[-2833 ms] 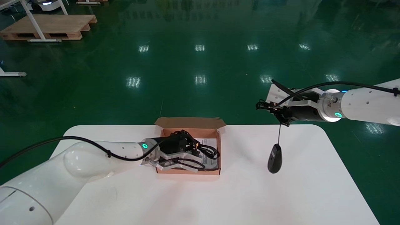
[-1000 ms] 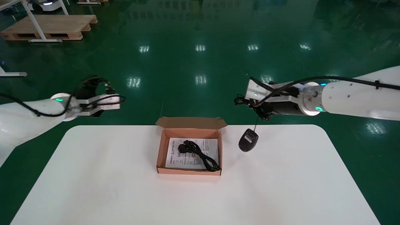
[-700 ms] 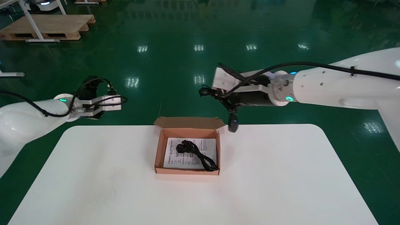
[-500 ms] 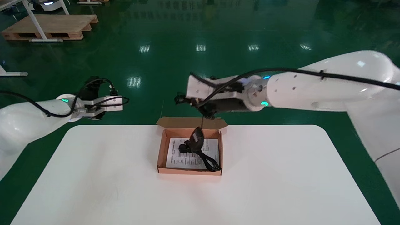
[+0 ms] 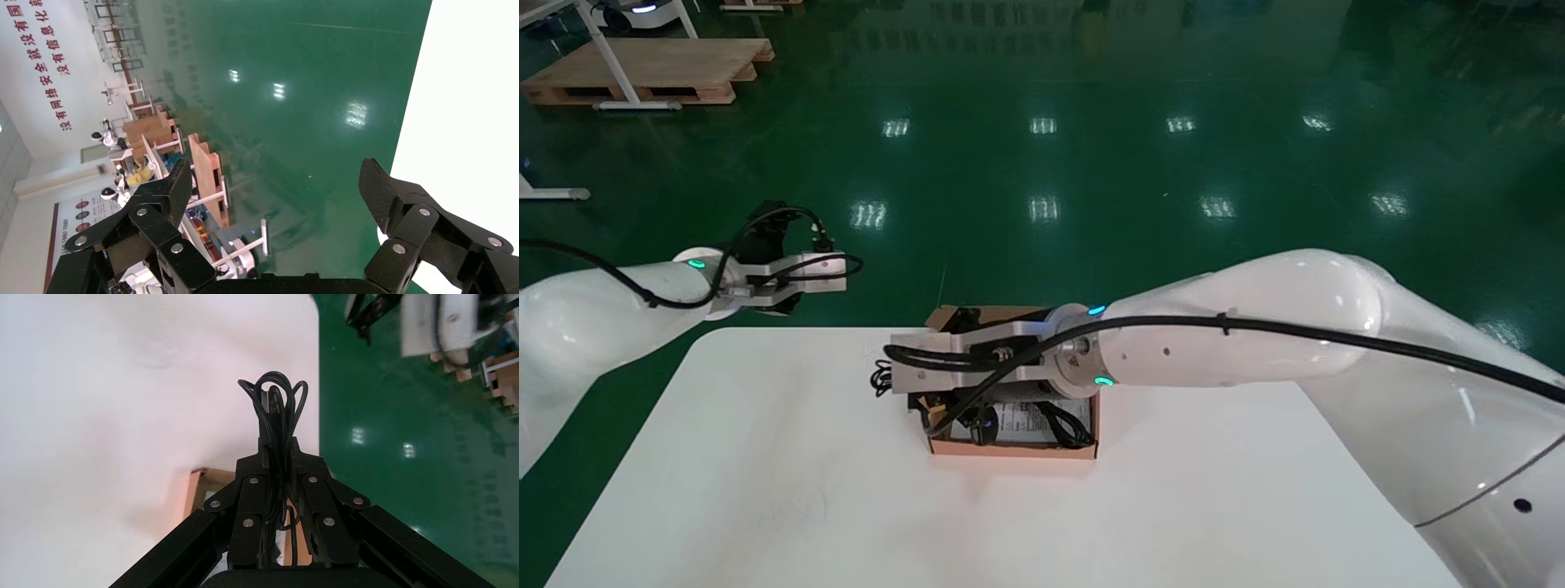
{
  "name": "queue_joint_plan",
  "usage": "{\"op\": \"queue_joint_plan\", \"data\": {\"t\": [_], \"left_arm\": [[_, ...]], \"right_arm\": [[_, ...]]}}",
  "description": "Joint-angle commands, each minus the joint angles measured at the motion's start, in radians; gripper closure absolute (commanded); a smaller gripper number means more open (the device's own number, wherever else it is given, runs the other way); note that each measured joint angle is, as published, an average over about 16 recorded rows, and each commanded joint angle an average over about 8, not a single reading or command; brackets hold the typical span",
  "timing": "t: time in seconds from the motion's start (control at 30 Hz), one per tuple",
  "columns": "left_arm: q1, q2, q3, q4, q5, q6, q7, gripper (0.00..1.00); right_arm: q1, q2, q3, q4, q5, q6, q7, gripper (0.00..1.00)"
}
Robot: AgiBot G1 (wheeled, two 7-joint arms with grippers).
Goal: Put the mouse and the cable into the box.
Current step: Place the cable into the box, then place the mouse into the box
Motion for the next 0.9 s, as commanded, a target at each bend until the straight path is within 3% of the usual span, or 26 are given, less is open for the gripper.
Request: {"op": "queue_joint_plan", "data": {"t": [0.03, 0.33, 0.37, 0.6, 0.63, 0.9], "left_arm": [[0.000, 0.000, 0.001, -0.001, 0.001, 0.000, -0.002, 0.00], [0.001, -0.002, 0.005, -0.004, 0.005, 0.000, -0.011, 0.00], [0.001, -0.002, 0.005, -0.005, 0.006, 0.000, -0.011, 0.00], [0.001, -0.002, 0.007, -0.006, 0.008, -0.001, -0.016, 0.00], [0.001, -0.002, 0.007, -0.006, 0.008, -0.001, -0.016, 0.00], [0.001, -0.003, 0.007, -0.006, 0.008, -0.001, -0.016, 0.00]], "right_arm": [[-0.003, 0.001, -0.042, 0.010, 0.005, 0.027, 0.017, 1.00], [-0.002, 0.000, -0.163, -0.117, 0.006, 0.178, 0.103, 0.99], [-0.003, 0.000, -0.173, -0.121, 0.010, 0.190, 0.107, 0.94], [-0.016, 0.004, -0.218, -0.128, 0.031, 0.239, 0.102, 0.08], [-0.017, 0.004, -0.221, -0.129, 0.032, 0.242, 0.101, 0.00], [-0.017, 0.005, -0.216, -0.126, 0.032, 0.240, 0.102, 0.00]]}}
